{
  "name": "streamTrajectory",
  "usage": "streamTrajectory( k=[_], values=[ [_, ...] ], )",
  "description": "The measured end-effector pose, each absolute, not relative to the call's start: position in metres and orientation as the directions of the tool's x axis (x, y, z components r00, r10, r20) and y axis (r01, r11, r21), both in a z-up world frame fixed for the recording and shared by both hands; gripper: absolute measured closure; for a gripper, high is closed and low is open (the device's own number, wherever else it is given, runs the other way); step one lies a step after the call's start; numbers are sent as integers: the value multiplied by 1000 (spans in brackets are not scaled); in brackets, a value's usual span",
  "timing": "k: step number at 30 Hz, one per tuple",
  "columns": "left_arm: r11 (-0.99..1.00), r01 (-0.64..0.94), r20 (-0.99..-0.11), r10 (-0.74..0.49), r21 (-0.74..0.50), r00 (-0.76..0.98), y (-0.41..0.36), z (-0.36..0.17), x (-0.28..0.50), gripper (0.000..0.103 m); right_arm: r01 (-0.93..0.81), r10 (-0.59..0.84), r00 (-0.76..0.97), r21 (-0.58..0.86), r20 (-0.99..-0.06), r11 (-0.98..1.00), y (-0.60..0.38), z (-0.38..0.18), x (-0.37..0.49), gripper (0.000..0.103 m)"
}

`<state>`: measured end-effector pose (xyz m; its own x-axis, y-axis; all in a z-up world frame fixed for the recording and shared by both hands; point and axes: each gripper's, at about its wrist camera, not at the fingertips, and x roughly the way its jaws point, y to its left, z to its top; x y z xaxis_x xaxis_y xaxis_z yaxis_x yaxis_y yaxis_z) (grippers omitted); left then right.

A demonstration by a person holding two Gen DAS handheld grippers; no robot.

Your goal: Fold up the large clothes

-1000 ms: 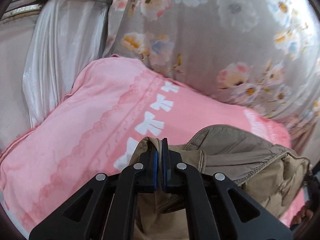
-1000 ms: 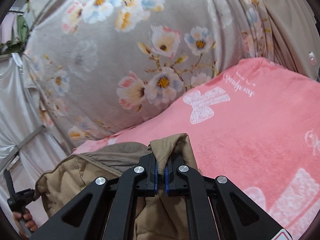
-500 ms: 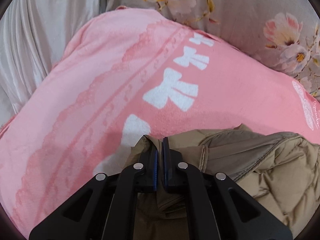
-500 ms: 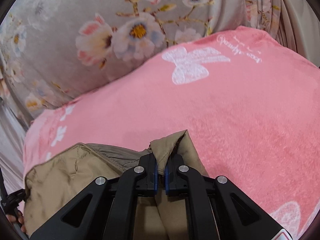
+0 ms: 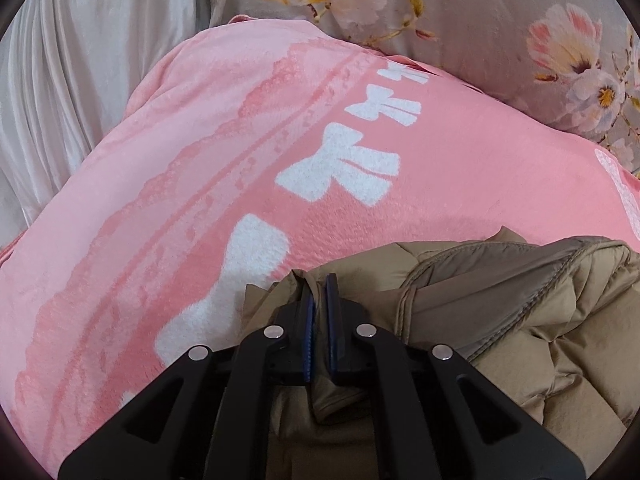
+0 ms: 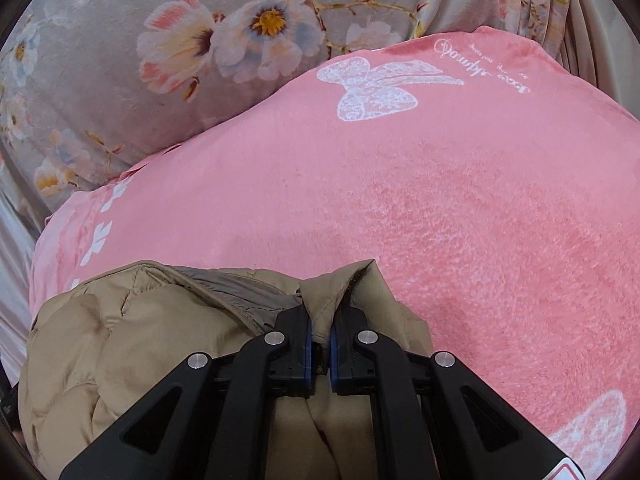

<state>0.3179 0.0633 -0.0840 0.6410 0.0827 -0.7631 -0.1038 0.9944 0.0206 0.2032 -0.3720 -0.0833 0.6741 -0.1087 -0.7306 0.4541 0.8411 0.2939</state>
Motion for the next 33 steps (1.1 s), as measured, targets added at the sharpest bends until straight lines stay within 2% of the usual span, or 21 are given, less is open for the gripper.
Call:
streamTrajectory(
  k=[9,13,15,16,17,18,19,20,22,24,25,29,33],
  values=[
    [993,-114,-759,107,44,642,59,-89,320,98,454,-102,666,293,-739,842,-370,-86,209,98],
    [994,-110,-761,74,3,645,65,-87,319,98,430,-32,708,395,-705,812,-380,-87,201,95],
    [993,-95,-766,3,-75,643,78,-83,319,96,423,-1,740,465,-672,778,-391,-83,191,90],
    [990,-91,-767,-25,-108,641,84,-80,318,92,432,0,759,504,-651,748,-399,-76,179,79],
    [985,-94,-770,-55,-148,636,96,-70,314,83,437,-7,775,528,-631,728,-404,-67,168,64],
    [982,-100,-763,-57,-158,644,103,-63,309,75,431,-27,809,562,-587,706,-410,-53,149,59],
    [981,-131,-731,-14,-141,682,114,-45,296,45,428,-63,837,578,-544,695,-416,-39,130,51],
    [980,-163,-682,42,-114,730,122,-28,283,22,431,-95,849,577,-520,693,-420,-27,118,48],
    [981,-174,-605,88,-85,792,130,0,261,19,466,-185,849,538,-495,702,-424,-1,94,48],
    [987,-157,-573,107,-38,813,127,28,249,20,468,-233,850,478,-472,743,-414,27,85,53],
    [989,-139,-565,92,-42,820,123,39,246,20,457,-233,854,457,-465,763,-405,36,88,60],
    [996,-5,-579,-47,-88,814,70,62,250,20,320,-144,864,306,-482,897,-325,64,129,78],
    [996,77,-633,-81,-34,770,5,52,268,22,200,-78,845,178,-529,963,-249,57,179,84]
  ],
)
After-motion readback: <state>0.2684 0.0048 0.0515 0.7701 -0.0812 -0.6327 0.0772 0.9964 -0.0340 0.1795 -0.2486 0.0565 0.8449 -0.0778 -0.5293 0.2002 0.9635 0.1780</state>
